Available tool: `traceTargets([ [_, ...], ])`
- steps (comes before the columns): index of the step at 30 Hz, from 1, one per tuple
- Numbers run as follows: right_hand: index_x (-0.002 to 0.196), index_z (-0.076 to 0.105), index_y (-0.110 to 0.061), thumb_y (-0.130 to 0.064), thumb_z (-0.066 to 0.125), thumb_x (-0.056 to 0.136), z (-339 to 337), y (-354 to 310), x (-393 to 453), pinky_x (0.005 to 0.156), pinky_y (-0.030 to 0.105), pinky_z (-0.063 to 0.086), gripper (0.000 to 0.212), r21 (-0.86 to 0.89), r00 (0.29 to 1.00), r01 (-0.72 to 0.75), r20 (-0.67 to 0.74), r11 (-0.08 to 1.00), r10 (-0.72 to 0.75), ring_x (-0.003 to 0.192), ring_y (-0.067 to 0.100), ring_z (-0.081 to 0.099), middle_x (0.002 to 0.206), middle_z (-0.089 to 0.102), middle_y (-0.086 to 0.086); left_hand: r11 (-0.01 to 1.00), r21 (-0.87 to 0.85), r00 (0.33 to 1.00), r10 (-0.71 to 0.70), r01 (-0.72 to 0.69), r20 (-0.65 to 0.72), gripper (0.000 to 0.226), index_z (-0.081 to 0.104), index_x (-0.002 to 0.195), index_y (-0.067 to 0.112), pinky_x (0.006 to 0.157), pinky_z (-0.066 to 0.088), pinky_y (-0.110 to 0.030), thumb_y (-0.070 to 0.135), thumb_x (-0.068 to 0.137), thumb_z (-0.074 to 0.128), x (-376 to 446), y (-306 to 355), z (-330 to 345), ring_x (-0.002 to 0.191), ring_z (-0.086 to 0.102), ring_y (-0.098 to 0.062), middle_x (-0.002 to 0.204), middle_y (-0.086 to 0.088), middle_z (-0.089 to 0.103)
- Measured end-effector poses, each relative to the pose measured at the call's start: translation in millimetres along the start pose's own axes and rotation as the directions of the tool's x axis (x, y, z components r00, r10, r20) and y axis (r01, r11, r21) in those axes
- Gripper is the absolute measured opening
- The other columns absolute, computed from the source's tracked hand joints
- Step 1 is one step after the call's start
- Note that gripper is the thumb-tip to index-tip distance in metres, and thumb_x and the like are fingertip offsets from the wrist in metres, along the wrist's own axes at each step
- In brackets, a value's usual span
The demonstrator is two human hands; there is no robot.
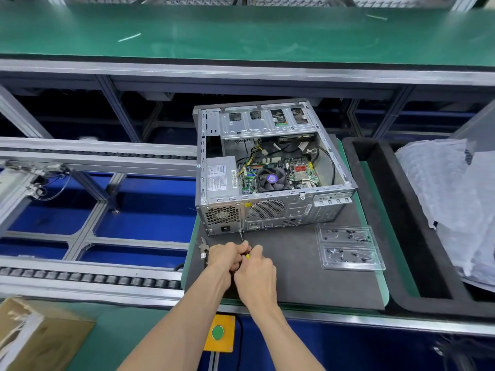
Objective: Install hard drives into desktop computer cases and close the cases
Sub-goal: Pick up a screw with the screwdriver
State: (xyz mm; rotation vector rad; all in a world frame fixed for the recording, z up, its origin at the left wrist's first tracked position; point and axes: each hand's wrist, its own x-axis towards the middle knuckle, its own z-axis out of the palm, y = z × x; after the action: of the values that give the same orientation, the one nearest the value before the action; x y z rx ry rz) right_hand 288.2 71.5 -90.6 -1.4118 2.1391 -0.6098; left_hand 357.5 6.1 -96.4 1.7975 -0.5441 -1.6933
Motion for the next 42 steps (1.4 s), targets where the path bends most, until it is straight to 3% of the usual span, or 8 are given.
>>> traceTargets([
  [4, 0.087, 0.063, -0.017, -0.023, 0.062, 0.096, -4.5, 1.3, 6.0, 0.075, 0.040, 0.055, 0.011, 0.427, 0.968, -0.247, 0.061, 0.870, 0.245, 0.088, 0.023, 0.065, 0.085, 0.068, 0.004, 1.000, 0.025, 1.000, -0.012, 0.012, 0.004, 0.016, 0.076, 0.087, 0.001, 0.042, 0.023, -0.022, 0.016, 0.091, 0.073, -1.4, -0.2, -1.2, 0.037, 0.023, -0.011, 0.042, 0.002, 0.039],
  [9, 0.100, 0.047, -0.017, -0.027, 0.047, 0.101, 3.0, -2.8, -2.7, 0.059, 0.034, 0.038, 0.011, 0.029, 0.999, 0.008, -0.047, 1.000, -0.007, 0.080, 0.029, 0.063, 0.088, 0.062, 0.004, 1.000, -0.017, 1.000, -0.012, 0.012, 0.019, 0.018, 0.071, 0.074, 0.002, 0.034, 0.018, -0.020, 0.010, 0.089, 0.075, -0.4, 1.0, -1.1, 0.032, 0.020, -0.008, 0.039, 0.003, 0.036],
  [14, 0.084, 0.060, -0.018, -0.021, 0.061, 0.096, -3.6, -1.7, 4.8, 0.080, 0.042, 0.053, 0.012, 0.441, 0.967, -0.248, 0.060, 0.863, 0.247, 0.094, 0.026, 0.062, 0.082, 0.065, 0.002, 1.000, 0.005, 1.000, -0.016, 0.016, 0.019, 0.015, 0.075, 0.083, 0.002, 0.039, 0.022, -0.020, 0.016, 0.090, 0.075, -0.8, 0.6, -1.9, 0.033, 0.022, -0.009, 0.039, 0.004, 0.038],
  [20, 0.099, 0.046, -0.017, -0.028, 0.044, 0.101, 0.6, -5.9, -3.8, 0.059, 0.034, 0.035, 0.012, -0.053, 1.000, 0.017, -0.014, 0.998, -0.018, 0.081, 0.030, 0.064, 0.089, 0.065, 0.008, 0.999, -0.047, 0.999, -0.020, 0.022, 0.035, 0.018, 0.070, 0.073, 0.000, 0.033, 0.019, -0.020, 0.011, 0.087, 0.077, 3.1, 0.0, -2.3, 0.031, 0.022, -0.008, 0.039, 0.002, 0.037],
  [25, 0.087, 0.070, -0.012, -0.020, 0.062, 0.097, -11.1, -4.3, 9.8, 0.066, 0.042, 0.057, 0.015, 0.511, 0.939, -0.343, 0.165, 0.788, 0.301, 0.075, 0.019, 0.067, 0.077, 0.071, 0.006, 1.000, 0.011, 0.999, -0.025, 0.025, 0.023, 0.017, 0.077, 0.082, 0.003, 0.038, 0.025, -0.021, 0.019, 0.086, 0.079, 4.2, -0.3, -4.0, 0.033, 0.025, -0.010, 0.042, 0.002, 0.041],
  [31, 0.106, 0.052, -0.013, -0.032, 0.046, 0.101, -5.4, -7.9, 0.2, 0.063, 0.033, 0.038, 0.021, -0.109, 0.999, -0.032, 0.020, 0.994, 0.035, 0.092, 0.032, 0.066, 0.100, 0.065, 0.010, 0.998, -0.057, 0.999, -0.010, 0.012, 0.031, 0.018, 0.072, 0.076, -0.002, 0.033, 0.020, -0.019, 0.012, 0.083, 0.081, 5.8, -0.7, -1.2, 0.033, 0.022, -0.008, 0.041, 0.001, 0.039],
  [37, 0.076, 0.070, -0.011, -0.026, 0.059, 0.099, -11.0, -4.7, 8.6, 0.052, 0.034, 0.053, 0.030, 0.558, 0.917, -0.397, 0.211, 0.729, 0.338, 0.063, 0.018, 0.063, 0.067, 0.067, 0.003, 1.000, -0.017, 1.000, -0.009, 0.009, -0.004, 0.026, 0.073, 0.086, -0.003, 0.041, 0.024, -0.023, 0.020, 0.082, 0.083, 4.1, -1.1, -3.0, 0.036, 0.025, -0.011, 0.044, 0.000, 0.043],
  [42, 0.107, 0.052, -0.011, -0.029, 0.047, 0.099, -4.5, -4.7, 0.9, 0.062, 0.034, 0.038, 0.020, -0.111, 1.000, 0.000, 0.010, 0.994, 0.001, 0.090, 0.034, 0.065, 0.097, 0.065, 0.011, 0.999, -0.047, 1.000, 0.021, -0.021, -0.017, 0.025, 0.068, 0.065, 0.003, 0.034, 0.020, -0.020, 0.015, 0.079, 0.085, 7.4, -4.5, 0.8, 0.034, 0.023, -0.009, 0.041, 0.000, 0.040],
])
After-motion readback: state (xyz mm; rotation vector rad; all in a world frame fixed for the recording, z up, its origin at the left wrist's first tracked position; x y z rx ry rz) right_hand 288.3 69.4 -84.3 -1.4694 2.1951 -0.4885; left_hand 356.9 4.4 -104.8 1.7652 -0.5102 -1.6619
